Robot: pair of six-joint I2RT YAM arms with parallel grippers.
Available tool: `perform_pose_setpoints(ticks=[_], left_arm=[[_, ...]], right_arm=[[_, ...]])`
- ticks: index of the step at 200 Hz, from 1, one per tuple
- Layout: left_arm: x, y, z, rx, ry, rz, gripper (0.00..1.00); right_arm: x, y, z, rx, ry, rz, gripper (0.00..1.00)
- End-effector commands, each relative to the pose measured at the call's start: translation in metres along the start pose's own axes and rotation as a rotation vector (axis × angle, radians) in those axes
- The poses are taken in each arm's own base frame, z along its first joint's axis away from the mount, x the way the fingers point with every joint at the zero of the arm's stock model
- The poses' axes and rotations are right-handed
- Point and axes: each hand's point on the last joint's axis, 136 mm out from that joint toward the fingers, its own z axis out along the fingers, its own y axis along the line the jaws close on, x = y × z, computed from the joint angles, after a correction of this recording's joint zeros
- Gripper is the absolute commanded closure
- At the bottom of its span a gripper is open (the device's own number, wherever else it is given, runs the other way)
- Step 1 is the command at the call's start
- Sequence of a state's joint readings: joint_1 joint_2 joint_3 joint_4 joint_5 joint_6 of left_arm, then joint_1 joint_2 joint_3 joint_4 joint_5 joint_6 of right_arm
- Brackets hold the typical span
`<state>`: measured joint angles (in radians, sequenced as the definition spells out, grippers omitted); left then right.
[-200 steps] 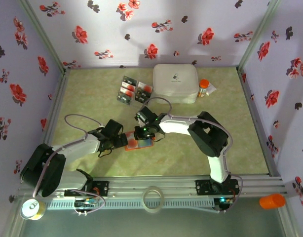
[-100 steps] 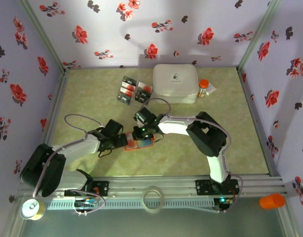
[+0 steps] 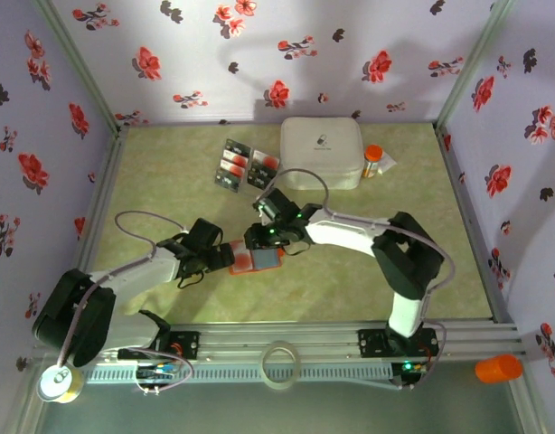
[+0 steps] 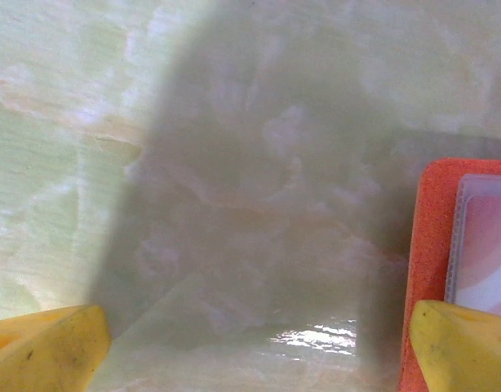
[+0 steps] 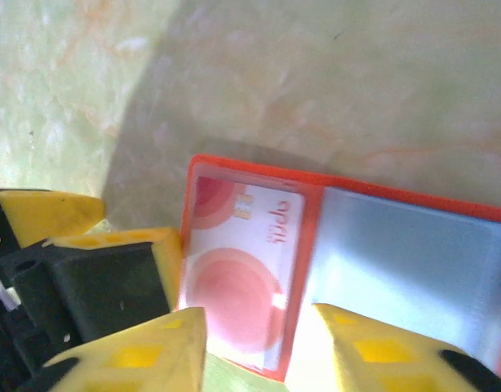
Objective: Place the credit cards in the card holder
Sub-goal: Insert the credit card into the card slot, then move the card holder to the bottom-center of the table.
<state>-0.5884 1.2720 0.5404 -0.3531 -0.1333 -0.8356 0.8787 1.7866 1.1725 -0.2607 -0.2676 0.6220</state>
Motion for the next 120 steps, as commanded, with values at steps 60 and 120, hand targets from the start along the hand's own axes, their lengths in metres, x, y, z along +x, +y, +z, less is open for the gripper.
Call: perform_pose_setpoints(ticks=[60, 120], left_arm=[[-0.018, 0.009, 0.000, -0.019, -0.081, 0.004, 0.01], [-0.020, 0.007, -0.004, -0.015, -0.086, 0.006, 0.00]], right_arm=[[0.014, -0.090, -0.012, 0.328, 0.002, 0.001, 0.48], [0.019, -0.091, 0.002, 0.304, 0.031, 0.004, 0.91]])
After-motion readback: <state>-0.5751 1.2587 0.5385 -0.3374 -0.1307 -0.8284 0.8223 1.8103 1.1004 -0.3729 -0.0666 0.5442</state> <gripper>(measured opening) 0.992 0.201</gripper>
